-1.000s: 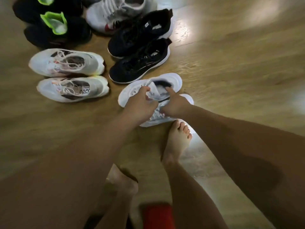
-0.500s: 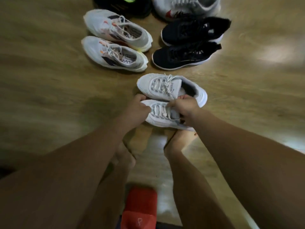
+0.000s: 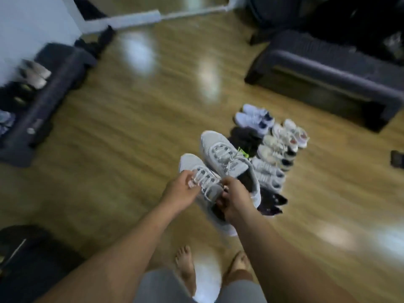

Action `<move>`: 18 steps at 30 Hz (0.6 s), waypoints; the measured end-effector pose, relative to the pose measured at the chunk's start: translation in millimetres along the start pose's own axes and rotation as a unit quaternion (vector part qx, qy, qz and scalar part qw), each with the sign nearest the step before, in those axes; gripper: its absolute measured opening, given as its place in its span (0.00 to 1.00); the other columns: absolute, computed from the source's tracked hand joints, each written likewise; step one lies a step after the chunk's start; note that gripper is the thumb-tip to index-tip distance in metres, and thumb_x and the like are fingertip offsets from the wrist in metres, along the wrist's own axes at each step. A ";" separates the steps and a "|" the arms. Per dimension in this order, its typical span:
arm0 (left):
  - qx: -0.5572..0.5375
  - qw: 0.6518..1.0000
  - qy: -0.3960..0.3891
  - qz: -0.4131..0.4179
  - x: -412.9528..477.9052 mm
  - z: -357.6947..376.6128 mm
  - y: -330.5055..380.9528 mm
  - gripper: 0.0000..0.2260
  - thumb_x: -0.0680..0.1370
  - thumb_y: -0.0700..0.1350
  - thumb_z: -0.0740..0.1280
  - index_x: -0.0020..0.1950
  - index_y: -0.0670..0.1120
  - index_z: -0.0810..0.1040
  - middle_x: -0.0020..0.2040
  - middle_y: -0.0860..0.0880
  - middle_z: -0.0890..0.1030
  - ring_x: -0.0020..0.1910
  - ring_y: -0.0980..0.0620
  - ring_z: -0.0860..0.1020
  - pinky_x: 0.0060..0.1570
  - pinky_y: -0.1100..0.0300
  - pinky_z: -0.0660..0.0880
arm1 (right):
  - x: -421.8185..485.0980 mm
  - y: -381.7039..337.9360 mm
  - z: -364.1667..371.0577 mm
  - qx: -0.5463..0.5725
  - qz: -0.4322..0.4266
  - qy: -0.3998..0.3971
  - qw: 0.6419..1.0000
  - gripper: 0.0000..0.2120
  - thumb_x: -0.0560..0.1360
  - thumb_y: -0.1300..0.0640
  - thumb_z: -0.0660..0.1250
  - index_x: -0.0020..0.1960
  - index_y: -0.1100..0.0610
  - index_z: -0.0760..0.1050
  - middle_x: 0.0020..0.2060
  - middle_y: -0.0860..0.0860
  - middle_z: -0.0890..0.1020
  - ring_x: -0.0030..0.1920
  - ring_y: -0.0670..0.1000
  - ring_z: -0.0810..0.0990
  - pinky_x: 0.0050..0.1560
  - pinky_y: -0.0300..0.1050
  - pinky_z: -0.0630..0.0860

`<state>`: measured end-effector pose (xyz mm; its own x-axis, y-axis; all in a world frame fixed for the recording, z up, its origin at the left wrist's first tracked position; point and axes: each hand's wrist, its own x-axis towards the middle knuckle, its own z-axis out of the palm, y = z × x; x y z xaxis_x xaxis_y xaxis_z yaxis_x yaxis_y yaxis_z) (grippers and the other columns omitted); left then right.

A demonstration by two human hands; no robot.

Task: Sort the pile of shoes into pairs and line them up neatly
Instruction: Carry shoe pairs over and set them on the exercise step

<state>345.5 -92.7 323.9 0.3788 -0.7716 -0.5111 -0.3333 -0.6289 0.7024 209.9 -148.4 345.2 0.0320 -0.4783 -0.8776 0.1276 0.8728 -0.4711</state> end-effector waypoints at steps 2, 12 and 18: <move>-0.025 0.998 0.055 0.015 -2.8 -49.8 3.9 0.14 0.73 0.45 0.70 0.58 0.53 0.76 0.56 0.50 0.83 0.51 0.50 0.80 0.51 0.57 0.76 | -27.0 -12.8 49.2 0.014 0.006 -0.040 0.999 0.02 0.72 0.61 0.63 0.41 0.57 0.71 0.25 0.51 0.72 0.21 0.49 0.71 0.20 0.37 0.67; -0.014 0.973 0.220 0.063 59.1 -240.6 -1.0 0.23 0.71 0.51 0.73 0.64 0.48 0.75 0.64 0.51 0.72 0.65 0.52 0.71 0.65 0.60 0.68 | -65.1 -77.6 279.9 -0.034 0.012 -0.186 0.982 0.12 0.75 0.60 0.58 0.33 0.59 0.68 0.18 0.50 0.73 0.15 0.50 0.71 0.21 0.34 0.69; -0.017 0.965 0.256 -0.053 124.5 -306.6 0.5 0.40 0.68 0.53 0.74 0.76 0.52 0.58 0.73 0.48 0.61 0.70 0.48 0.67 0.64 0.56 0.68 | -25.7 -114.8 412.7 -0.105 0.025 -0.210 0.972 0.07 0.69 0.56 0.63 0.42 0.59 0.75 0.29 0.53 0.79 0.33 0.55 0.75 0.44 0.44 0.72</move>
<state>657.2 -159.7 412.5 0.7892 -0.5492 -0.2750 -0.2438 -0.6911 0.6804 603.6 -276.3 458.5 0.4394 -0.3948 -0.8069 -0.0875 0.8752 -0.4758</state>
